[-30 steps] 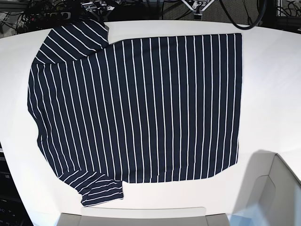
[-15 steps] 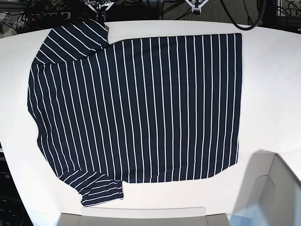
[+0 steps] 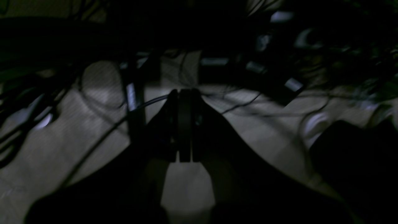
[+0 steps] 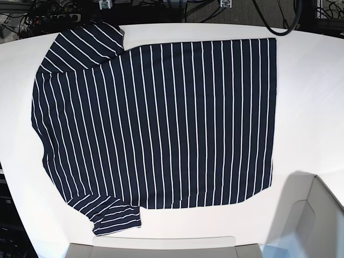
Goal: Fold the T-shirt properly
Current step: 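Move the right gripper down toward the shirt's shoulder corner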
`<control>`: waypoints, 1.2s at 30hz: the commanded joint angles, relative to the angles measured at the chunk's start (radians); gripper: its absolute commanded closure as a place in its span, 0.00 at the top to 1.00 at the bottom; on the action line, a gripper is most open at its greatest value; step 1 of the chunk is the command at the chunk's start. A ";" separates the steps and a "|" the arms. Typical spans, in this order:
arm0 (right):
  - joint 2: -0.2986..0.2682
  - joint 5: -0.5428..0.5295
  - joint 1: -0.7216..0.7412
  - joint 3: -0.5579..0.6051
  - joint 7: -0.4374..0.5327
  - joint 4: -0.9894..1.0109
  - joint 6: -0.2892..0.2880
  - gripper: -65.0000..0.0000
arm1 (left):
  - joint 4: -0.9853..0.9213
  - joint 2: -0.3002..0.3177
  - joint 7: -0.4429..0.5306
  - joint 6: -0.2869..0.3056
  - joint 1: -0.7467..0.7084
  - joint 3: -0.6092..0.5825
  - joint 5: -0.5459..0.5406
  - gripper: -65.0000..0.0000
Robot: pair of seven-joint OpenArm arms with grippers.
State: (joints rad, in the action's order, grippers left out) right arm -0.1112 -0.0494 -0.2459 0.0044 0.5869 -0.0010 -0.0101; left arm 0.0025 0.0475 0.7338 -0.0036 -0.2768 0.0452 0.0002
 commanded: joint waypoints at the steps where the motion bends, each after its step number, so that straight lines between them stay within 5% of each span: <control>1: -0.003 -0.002 -0.020 0.003 0.051 0.000 0.002 0.00 | -0.002 0.001 0.043 -0.002 -0.028 0.025 -0.001 0.01; 15: -0.038 0.003 -0.151 0.004 0.565 0.000 0.000 0.00 | -0.002 -0.007 0.514 0.000 -0.164 0.137 0.001 0.01; 18: -0.045 0.003 -0.157 0.004 0.563 -0.006 0.000 0.00 | 0.006 -0.010 0.617 0.000 -0.201 0.134 0.002 0.01; 24: -0.052 0.000 -0.188 0.004 0.566 -0.061 0.000 0.00 | 0.078 -0.024 0.606 0.000 -0.249 0.134 0.002 0.01; 36: -0.080 -0.007 -0.588 -0.004 0.560 -0.888 0.000 0.00 | 0.620 -0.087 0.605 0.001 -0.528 0.130 0.007 0.01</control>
State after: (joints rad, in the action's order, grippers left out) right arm -0.1738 -0.0483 -0.8158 0.0048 1.1110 -0.8867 -0.0097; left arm 0.6128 -0.0368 1.3060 0.0029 -0.7914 0.1780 0.0082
